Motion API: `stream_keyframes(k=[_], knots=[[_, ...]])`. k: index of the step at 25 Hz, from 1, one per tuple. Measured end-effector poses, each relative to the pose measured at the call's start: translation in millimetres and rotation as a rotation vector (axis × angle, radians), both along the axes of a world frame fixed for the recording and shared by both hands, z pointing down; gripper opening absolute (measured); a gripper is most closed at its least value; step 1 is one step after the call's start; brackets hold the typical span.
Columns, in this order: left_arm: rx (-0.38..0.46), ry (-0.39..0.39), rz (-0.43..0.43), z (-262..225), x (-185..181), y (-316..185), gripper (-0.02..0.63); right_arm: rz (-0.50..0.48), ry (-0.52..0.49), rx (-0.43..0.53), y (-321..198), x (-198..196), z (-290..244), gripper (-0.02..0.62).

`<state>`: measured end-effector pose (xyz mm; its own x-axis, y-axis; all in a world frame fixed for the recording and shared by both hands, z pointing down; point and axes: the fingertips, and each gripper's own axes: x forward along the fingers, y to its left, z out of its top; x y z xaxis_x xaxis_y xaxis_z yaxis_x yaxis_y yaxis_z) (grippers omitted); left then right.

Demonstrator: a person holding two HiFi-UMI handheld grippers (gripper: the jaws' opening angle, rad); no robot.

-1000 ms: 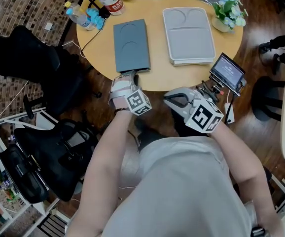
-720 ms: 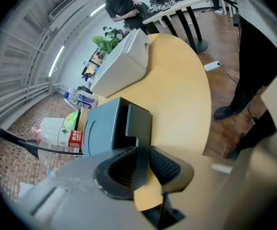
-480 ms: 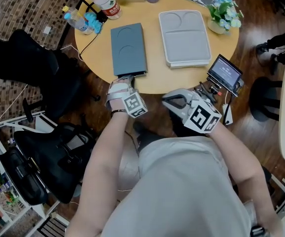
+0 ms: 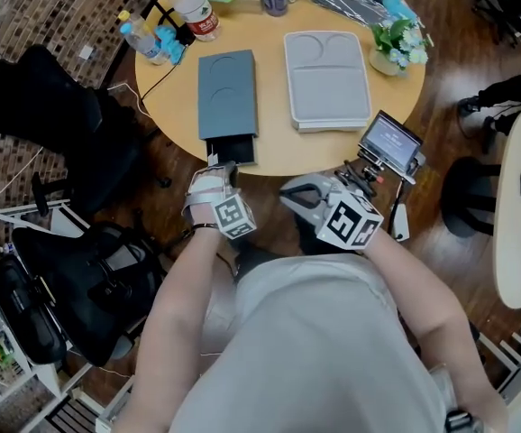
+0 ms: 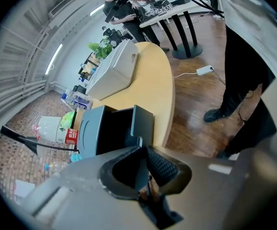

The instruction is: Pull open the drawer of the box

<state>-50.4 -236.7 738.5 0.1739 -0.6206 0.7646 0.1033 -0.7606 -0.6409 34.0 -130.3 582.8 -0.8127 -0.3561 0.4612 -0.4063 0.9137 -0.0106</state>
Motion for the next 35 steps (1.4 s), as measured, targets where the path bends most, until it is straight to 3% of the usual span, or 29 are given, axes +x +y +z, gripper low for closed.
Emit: stream_keyframes(k=[14, 19, 35], knots=[[-0.065, 0.005, -0.043, 2.1, -20.7, 75.6, 0.054, -0.133, 0.034, -0.006, 17.2, -8.0, -1.8, 0.006], [-0.083, 0.012, -0.065, 5.1, -25.3, 97.0, 0.054, -0.165, -0.008, 0.003, 22.0, -16.1, -2.5, 0.006], [-0.126, -0.022, -0.081, 20.1, -30.5, 116.0, 0.048, -0.166, -0.02, -0.006, 32.7, -6.2, -4.3, 0.006]])
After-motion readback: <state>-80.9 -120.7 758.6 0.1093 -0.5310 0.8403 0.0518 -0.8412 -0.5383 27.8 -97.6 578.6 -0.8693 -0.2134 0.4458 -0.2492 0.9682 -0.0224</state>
